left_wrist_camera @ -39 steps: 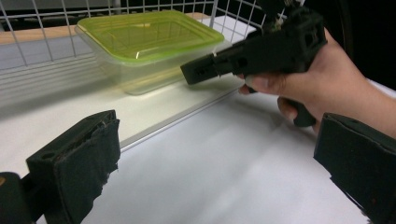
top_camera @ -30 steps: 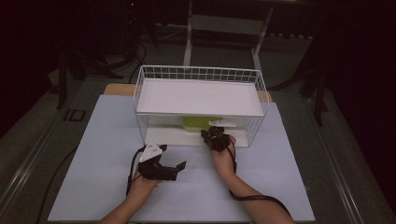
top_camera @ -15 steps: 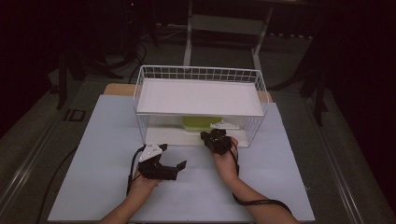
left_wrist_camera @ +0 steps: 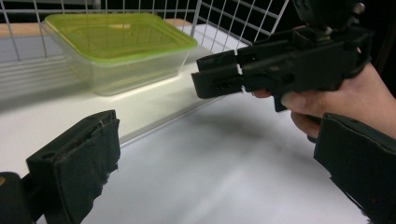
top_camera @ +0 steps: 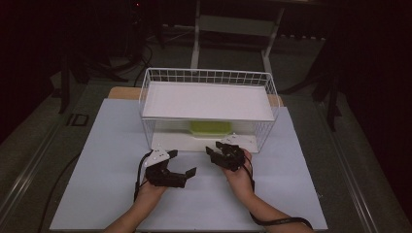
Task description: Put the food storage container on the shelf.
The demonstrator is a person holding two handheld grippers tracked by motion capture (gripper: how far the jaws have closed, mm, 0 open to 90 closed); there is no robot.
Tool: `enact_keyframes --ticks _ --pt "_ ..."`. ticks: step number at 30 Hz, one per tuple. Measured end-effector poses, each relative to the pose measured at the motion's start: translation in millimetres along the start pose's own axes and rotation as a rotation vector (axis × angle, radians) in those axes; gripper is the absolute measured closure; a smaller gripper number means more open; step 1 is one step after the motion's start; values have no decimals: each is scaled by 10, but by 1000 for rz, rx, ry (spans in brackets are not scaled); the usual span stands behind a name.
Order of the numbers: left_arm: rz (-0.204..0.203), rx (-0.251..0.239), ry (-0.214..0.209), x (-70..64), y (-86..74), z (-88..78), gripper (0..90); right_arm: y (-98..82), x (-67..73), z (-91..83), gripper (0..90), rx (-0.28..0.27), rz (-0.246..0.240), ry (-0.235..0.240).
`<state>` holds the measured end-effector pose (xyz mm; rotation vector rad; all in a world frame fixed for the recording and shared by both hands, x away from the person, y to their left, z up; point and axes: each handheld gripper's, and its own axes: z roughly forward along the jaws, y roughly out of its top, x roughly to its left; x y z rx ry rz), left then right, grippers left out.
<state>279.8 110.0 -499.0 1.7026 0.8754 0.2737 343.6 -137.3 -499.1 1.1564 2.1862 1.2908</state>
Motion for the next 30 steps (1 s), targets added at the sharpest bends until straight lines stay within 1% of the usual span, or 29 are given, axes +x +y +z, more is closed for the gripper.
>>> enact_keyframes --ticks 2,3,5,6,7,8,9,10,11,12,13,14,15,16,18,19,20,21,22,23,25,26,27,28,29,30 --pt "17 8 -2 -8 38 -20 11 13 6 -54 386 -24 2 16" --pt "26 10 -3 -13 53 -28 11 21 6 -86 358 -25 20 31" --pt "44 7 -13 -33 83 -56 11 27 2 -130 337 -28 34 62" --pt "53 8 -20 -44 99 -74 11 27 6 -157 305 -29 33 73" --pt "59 5 -24 -54 110 -89 11 24 4 -186 280 -27 24 100" --pt "63 3 -27 -62 117 -100 11 20 9 -214 277 -30 23 106" --pt "70 1 -33 -75 131 -124 11 18 7 -234 255 -34 22 115" --pt "70 1 -33 -75 131 -124 10 18 7 -234 255 -34 22 115" --pt "73 -4 -41 -82 137 -140 10 14 -2 -282 231 -40 32 146" --pt "72 -6 -46 -90 142 -151 11 14 -8 -308 215 -44 33 162" --pt "70 -7 -51 -96 147 -161 10 12 -12 -332 179 -50 34 168" --pt "70 -7 -51 -96 147 -161 11 12 -12 -332 179 -50 34 168" --pt "61 -12 -68 -106 156 -183 10 4 -26 -389 175 -45 20 173" --pt "61 -12 -68 -106 156 -183 11 0 -33 -405 175 -41 15 175" --pt "68 -6 -72 -119 165 -197 11 -11 -42 -431 174 -46 11 182" --pt "77 -6 -81 -136 172 -216 11 -28 -52 -473 174 -43 12 194" --pt "77 -6 -81 -136 172 -216 10 -28 -52 -473 174 -43 12 194" --pt "77 -14 -97 -150 174 -234 11 -48 -57 -514 174 -36 11 201" --pt "77 -14 -97 -150 174 -234 11 -59 -53 -537 174 -35 10 204" --pt "78 -13 -108 -160 174 -249 11 -69 -47 -558 174 -35 3 203" --pt "74 -15 -117 -166 168 -261 10 -90 -35 -608 174 -39 -8 206" --pt "74 -15 -117 -166 168 -261 11 -90 -35 -608 174 -39 -8 206" --pt "77 -17 -111 -174 153 -275 11 -109 -24 -646 174 -35 -21 212" --pt "77 -17 -111 -174 153 -275 11 -109 -24 -646 174 -35 -21 212" --pt "78 -19 -115 -179 138 -289 10 -130 -23 -689 174 -38 -33 209" --pt "78 -19 -115 -179 138 -289 10 -137 -25 -706 174 -39 -32 212"
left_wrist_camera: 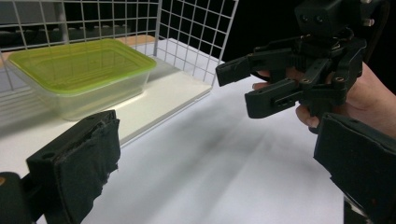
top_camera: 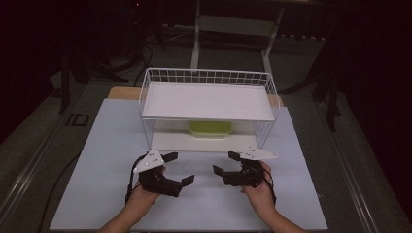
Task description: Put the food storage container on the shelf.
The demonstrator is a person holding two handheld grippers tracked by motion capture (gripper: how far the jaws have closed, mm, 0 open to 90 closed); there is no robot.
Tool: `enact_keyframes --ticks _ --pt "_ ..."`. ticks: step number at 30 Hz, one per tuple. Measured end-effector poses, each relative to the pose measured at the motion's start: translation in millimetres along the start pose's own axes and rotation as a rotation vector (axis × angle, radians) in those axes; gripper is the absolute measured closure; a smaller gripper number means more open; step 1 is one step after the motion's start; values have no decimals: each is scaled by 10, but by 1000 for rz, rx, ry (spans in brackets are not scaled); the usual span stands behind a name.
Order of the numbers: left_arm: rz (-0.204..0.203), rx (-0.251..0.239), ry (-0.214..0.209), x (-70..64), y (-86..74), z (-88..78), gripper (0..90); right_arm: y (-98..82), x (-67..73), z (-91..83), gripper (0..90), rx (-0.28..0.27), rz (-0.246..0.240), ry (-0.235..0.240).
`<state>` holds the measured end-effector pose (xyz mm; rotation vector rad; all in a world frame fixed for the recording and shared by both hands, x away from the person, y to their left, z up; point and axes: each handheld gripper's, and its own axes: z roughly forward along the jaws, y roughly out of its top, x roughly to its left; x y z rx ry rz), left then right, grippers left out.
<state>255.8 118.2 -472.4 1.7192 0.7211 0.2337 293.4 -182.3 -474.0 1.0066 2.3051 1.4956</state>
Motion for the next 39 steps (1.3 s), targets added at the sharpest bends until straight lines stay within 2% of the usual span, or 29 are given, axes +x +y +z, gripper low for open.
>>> enact_keyframes --ticks 3,8,13,17,19,28,29,30,31,34,35,39 --pt "13 14 -1 -36 -28 -44 11 -27 -7 -86 174 -8 9 2" --pt "11 11 -10 -45 -39 -114 11 -63 -24 -188 174 -11 18 -3" --pt "-11 3 -16 -42 -93 -210 11 -123 -60 -331 174 -4 30 -16" --pt "-8 16 -5 -37 -126 -245 11 -179 -77 -409 174 -1 34 -19" --pt "8 27 3 -37 -140 -277 11 -204 -79 -436 174 8 29 -24" --pt "4 53 8 -62 -208 -371 11 -280 -110 -559 173 24 28 -23" --pt "29 61 21 -64 -227 -397 10 -310 -123 -591 174 27 22 -29" --pt "29 61 21 -64 -227 -397 11 -329 -132 -605 174 35 17 -33" --pt "48 71 35 -57 -241 -413 10 -350 -141 -618 174 36 18 -38" --pt "31 72 38 -35 -261 -425 11 -389 -164 -630 175 42 16 -45" --pt "24 76 37 -18 -290 -423 10 -415 -182 -626 175 52 -1 -49" --pt "24 91 41 -5 -335 -408 10 -450 -206 -602 170 57 -31 -27"
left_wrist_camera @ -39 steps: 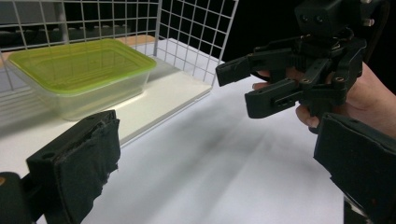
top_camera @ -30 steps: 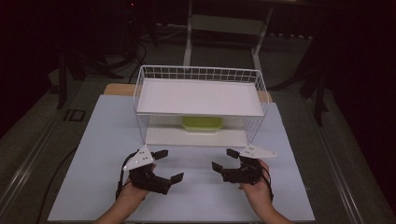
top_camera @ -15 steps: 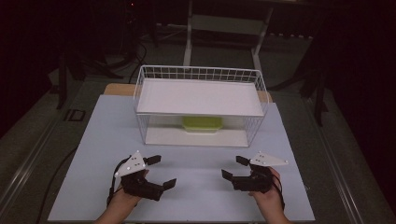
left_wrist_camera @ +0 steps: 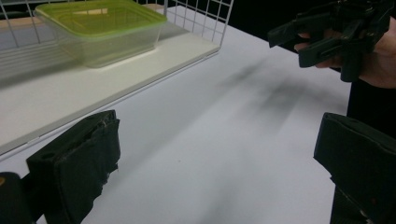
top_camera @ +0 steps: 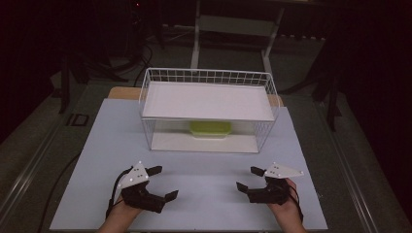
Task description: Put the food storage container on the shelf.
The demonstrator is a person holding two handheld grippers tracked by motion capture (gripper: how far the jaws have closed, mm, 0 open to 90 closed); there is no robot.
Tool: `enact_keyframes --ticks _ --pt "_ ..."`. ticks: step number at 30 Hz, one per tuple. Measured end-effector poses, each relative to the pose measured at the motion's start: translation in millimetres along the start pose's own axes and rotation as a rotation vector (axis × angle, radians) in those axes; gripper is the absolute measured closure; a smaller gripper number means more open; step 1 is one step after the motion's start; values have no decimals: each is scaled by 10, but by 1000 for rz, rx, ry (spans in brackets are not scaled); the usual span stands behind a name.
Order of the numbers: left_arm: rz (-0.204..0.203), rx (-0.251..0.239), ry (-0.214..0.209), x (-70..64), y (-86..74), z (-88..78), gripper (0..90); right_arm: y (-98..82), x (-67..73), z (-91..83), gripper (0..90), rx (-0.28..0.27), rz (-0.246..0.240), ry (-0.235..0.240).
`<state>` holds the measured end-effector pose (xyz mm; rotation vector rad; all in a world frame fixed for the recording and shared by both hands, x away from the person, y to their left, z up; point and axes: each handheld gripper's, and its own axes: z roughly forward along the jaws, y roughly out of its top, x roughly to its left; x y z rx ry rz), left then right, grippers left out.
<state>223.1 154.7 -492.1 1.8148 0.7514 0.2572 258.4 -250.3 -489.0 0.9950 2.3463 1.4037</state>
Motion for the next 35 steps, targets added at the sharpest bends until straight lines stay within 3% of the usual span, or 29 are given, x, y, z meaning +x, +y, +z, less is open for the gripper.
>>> enact_keyframes --ticks 11,19,29,35 --pt "-8 4 28 19 -80 -3 10 -38 5 37 166 7 -19 3" --pt "-39 -11 34 50 -116 -7 10 -60 -40 68 167 26 -8 -18" --pt "-38 -20 49 78 -119 9 11 -60 -125 77 167 22 33 -23" --pt "-44 -30 42 92 -119 8 10 -52 -121 85 167 20 19 -28"
